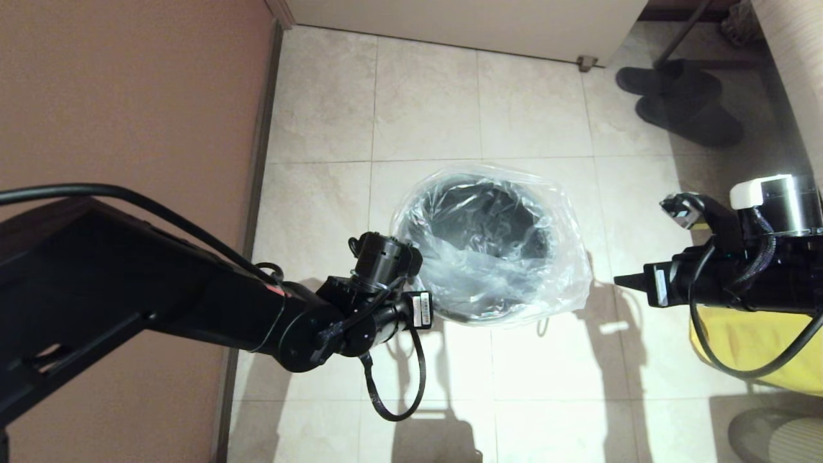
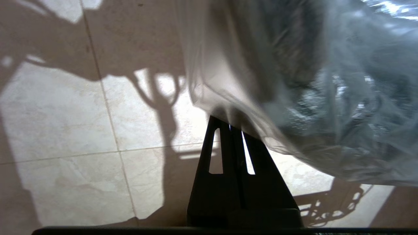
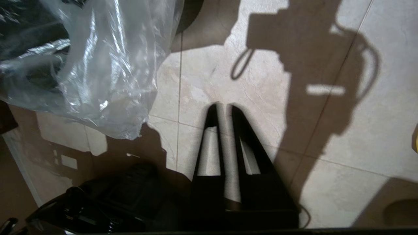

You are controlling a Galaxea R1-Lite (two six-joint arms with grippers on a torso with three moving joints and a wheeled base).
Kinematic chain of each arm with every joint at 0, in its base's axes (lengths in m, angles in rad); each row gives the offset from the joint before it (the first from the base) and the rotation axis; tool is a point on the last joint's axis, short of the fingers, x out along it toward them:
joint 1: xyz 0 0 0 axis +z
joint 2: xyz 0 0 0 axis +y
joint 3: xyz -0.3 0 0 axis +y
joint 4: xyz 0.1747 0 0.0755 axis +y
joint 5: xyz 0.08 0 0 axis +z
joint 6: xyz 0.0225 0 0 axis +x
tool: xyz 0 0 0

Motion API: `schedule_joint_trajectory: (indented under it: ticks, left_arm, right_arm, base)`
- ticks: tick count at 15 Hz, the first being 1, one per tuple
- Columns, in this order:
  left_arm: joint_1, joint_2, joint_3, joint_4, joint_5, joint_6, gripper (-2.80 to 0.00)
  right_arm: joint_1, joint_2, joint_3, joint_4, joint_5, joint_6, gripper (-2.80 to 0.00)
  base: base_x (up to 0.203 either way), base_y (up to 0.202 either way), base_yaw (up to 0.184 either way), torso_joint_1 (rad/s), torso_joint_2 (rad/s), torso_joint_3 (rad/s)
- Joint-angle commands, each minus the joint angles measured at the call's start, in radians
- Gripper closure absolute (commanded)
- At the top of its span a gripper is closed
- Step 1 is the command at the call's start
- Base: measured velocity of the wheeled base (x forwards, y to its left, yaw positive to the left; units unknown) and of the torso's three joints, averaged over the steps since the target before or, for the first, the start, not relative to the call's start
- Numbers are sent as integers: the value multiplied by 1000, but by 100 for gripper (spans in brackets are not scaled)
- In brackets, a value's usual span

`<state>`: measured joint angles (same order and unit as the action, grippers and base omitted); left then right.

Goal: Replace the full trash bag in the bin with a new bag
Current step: Put the new garbage bag on the trash can

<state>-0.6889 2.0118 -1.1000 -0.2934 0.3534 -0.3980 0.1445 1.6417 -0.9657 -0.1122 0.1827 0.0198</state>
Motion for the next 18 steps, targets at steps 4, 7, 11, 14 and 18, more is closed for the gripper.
schedule_joint_trajectory:
  ticks: [4,7,11,14,18]
  left_arm:
    - [-6,-8,31,-3,2,-5,0]
    - [-10,-110,67,2,2,-9,0]
    - [-40,-249,92,35,19,-11,0]
    - [-58,-300,47,67,30,-7,0]
    - [-41,-351,-28,149,32,-8,0]
  right_arm:
    - [-17,-93,-42,3,170,132,0]
    - [32,-121,-36,5,201,154,0]
    - [35,-126,-36,3,201,158,0]
    - [66,-129,-41,-16,226,257,0]
    - [90,-75,-33,-142,212,296,0]
  base:
    - [0,0,0,0,0,0]
    - [0,0,0,0,0,0]
    - [0,0,0,0,0,0]
    - [0,0,0,0,0,0]
    - [0,0,0,0,0,0]
